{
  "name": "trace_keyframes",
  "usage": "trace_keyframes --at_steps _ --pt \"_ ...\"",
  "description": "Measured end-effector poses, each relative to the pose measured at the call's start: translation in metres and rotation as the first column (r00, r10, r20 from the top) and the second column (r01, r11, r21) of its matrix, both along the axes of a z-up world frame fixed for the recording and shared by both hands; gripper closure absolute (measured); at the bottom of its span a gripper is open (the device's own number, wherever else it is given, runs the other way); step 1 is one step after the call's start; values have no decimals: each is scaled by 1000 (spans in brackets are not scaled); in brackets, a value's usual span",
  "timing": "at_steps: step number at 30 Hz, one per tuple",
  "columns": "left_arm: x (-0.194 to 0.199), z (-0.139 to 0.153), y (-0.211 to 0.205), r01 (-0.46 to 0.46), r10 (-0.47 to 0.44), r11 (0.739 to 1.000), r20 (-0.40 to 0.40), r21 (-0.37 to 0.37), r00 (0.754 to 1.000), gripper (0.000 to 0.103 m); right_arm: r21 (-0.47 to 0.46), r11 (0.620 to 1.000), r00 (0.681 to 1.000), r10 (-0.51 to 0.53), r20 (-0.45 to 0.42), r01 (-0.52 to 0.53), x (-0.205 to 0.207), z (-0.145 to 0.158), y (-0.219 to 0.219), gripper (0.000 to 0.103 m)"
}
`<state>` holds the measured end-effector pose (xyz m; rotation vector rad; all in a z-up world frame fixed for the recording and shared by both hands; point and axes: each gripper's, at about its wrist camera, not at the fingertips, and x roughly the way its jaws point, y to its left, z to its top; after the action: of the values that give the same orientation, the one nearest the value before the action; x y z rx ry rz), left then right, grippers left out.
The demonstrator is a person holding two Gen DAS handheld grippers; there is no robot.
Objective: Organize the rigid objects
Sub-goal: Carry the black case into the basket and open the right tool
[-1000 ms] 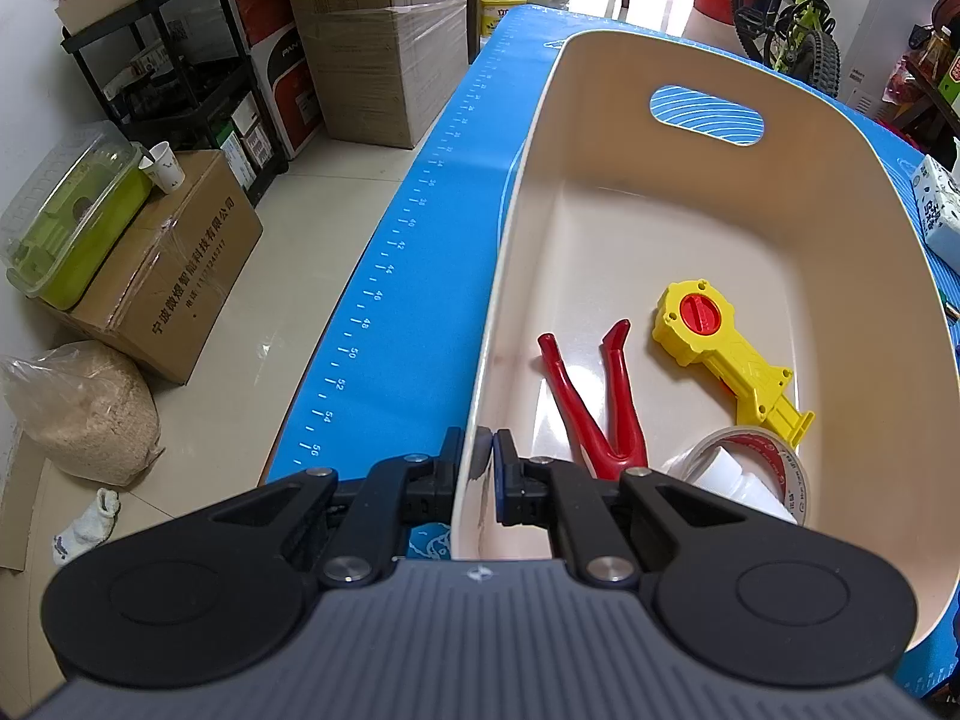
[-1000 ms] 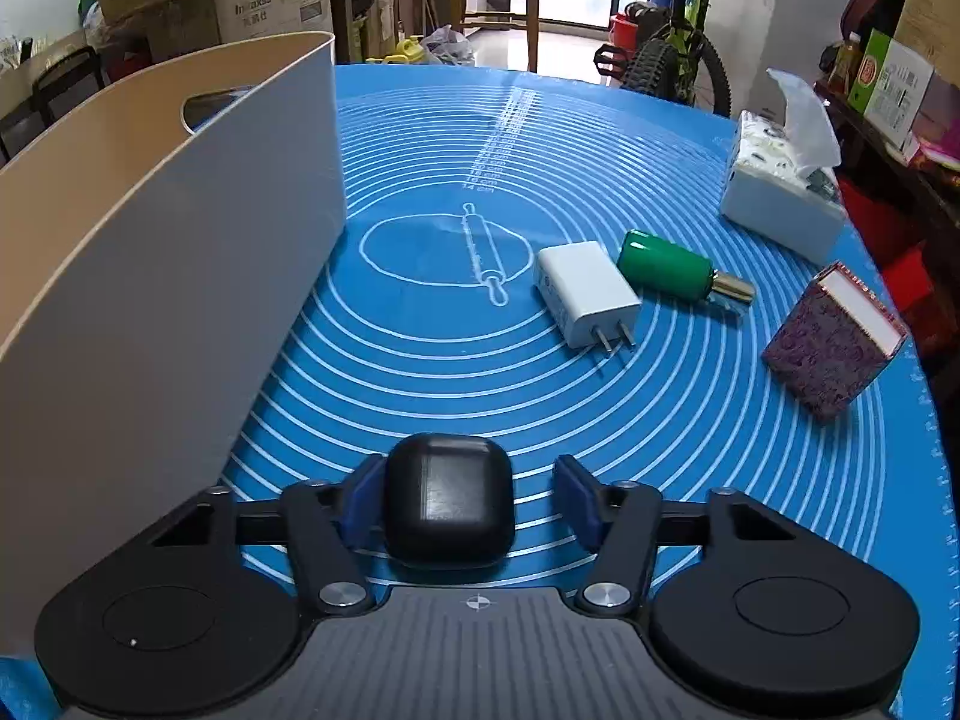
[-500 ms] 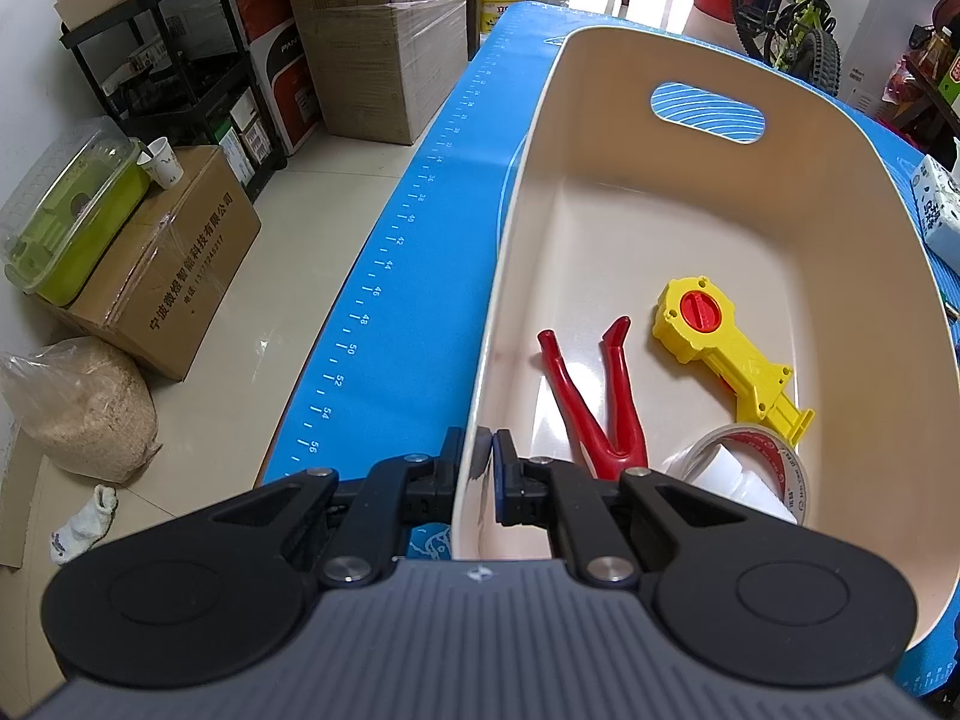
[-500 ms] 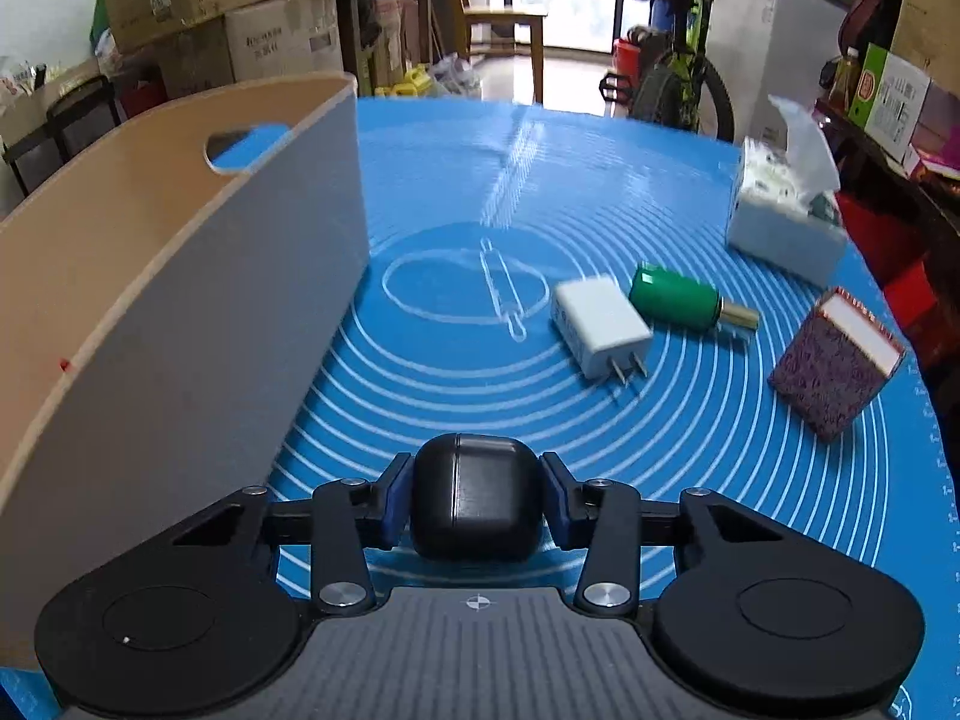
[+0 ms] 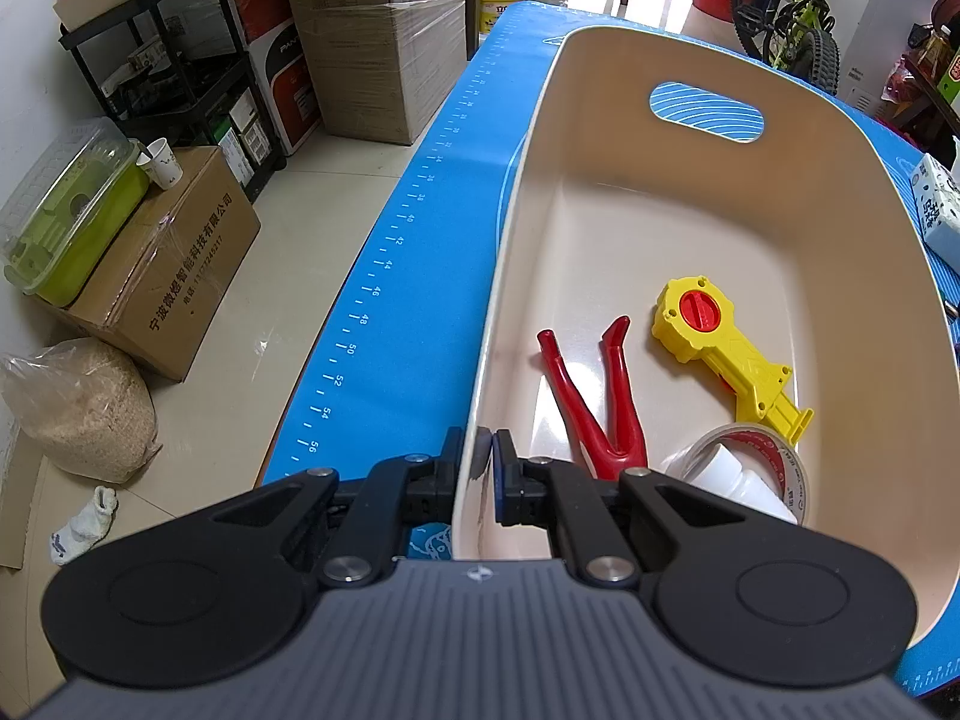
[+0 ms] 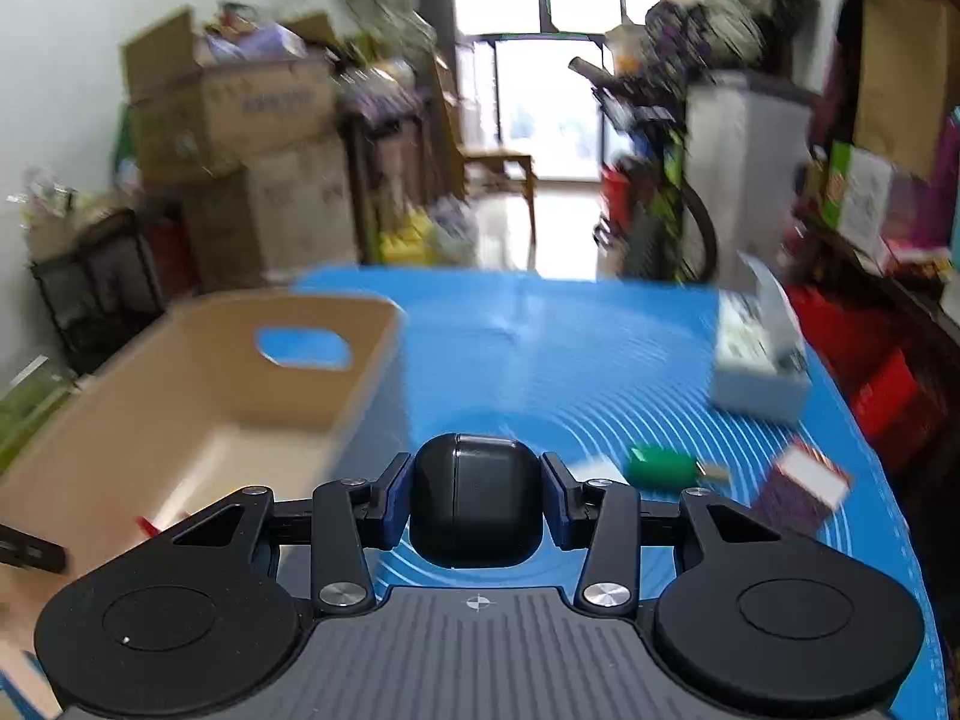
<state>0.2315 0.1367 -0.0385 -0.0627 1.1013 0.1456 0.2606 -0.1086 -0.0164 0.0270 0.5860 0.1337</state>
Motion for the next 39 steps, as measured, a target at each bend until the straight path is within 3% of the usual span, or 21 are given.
trace_keyframes --at_steps 9,20,27,29,34,36,39 --pt "0 0 0 -1 1 1000 -2 -4 1000 92 -4 991 989 132 60 -132 -5 21 35 53" --pt "-1 0 0 1 -1 1000 -2 1 1000 92 -86 942 945 322 -52 -325 -11 11 99 53" --pt "0 0 1 1 -1 1000 -3 2 1000 92 -146 922 928 333 -168 -358 -10 -11 121 53" --pt "0 1 0 2 -2 1000 -3 3 1000 92 -190 912 926 333 -175 -364 -12 -15 124 53" --pt "0 1 1 2 -2 1000 -2 5 1000 92 -203 908 926 333 -180 -366 -13 -14 125 54" --pt "0 1 1 2 -2 1000 -3 7 1000 92 -192 911 926 333 -178 -365 -12 -12 124 52" --pt "-1 1 2 2 -2 1000 -3 8 1000 92 -152 918 924 340 -176 -366 -10 -10 119 39"
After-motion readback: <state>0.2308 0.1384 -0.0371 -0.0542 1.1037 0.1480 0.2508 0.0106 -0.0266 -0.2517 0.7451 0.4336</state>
